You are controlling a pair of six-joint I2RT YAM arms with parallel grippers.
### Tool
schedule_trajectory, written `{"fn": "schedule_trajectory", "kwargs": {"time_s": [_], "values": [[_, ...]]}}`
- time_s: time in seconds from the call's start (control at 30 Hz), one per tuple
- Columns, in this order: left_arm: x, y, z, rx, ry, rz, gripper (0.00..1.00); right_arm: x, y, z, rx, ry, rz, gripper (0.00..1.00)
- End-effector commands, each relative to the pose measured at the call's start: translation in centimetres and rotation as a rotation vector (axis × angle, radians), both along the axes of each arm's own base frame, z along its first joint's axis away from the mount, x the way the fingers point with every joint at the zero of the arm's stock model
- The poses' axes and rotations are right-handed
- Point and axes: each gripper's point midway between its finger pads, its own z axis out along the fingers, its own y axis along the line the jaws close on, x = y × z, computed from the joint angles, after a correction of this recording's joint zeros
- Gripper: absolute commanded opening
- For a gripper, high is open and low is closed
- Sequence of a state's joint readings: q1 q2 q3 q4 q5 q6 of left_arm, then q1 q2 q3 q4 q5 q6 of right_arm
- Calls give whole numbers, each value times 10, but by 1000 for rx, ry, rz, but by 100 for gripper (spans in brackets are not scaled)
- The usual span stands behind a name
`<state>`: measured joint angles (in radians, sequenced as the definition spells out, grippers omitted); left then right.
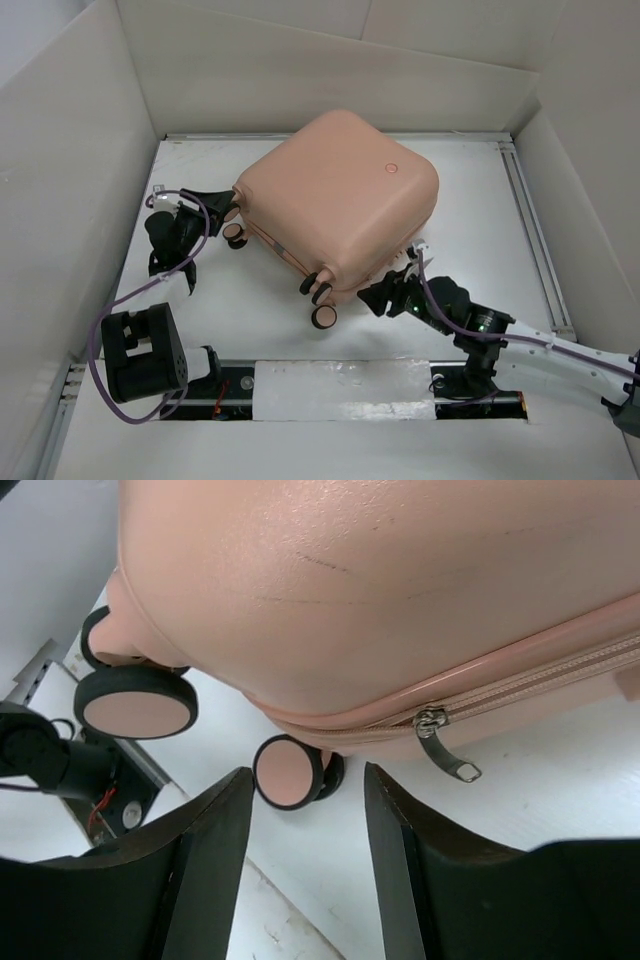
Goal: Pack the luggage
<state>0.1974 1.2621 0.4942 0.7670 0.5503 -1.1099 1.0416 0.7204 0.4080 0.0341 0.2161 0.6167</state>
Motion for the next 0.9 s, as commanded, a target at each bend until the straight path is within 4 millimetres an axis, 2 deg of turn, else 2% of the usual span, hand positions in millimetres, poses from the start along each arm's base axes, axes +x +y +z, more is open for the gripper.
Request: {"fn": "schedule_trajectory", "kwargs": {"time_s": [0.0,0.03,0.07,0.23,0.27,0.33,0.43,0.47,0.5,0.57,0.6,0.67,0.8,0.87], "values": [[-3,-10,32,14,-139,-56,18,17,-8,9,-12,-75,-71,54],[-4,-11,32,13,-139,-67,6,18,-8,5,-36,-82,-66,54],[-3,-11,36,15,-148,-67,0,21,-9,10,-29,-87,-77,54],[-4,-14,50,17,-153,-87,0,39,-21,-5,-111,-100,-129,54],[-6,-14,48,23,-142,-87,0,40,-21,-12,-138,-89,-117,54],[-6,-18,61,48,-167,-108,0,43,-20,-14,-151,-87,-109,54],[-6,-19,68,59,-169,-118,0,52,-21,-18,-169,-94,-97,55],[-7,-21,66,56,-161,-129,0,55,-19,-14,-165,-106,-91,55],[-7,-21,66,56,-161,-129,0,55,-18,-21,-178,-87,-76,55],[-10,-23,70,33,-160,-140,0,52,-11,-23,-172,-89,-15,55],[-12,-25,72,26,-166,-150,0,55,-8,-19,-164,-96,-16,54],[-15,-27,78,18,-181,-164,0,58,-7,-25,-174,-82,-13,49],[-21,-31,86,1,-192,-183,0,55,1,-26,-147,-95,35,36],[-24,-32,93,6,-213,-183,0,54,4,-17,-119,-116,47,33]]}}
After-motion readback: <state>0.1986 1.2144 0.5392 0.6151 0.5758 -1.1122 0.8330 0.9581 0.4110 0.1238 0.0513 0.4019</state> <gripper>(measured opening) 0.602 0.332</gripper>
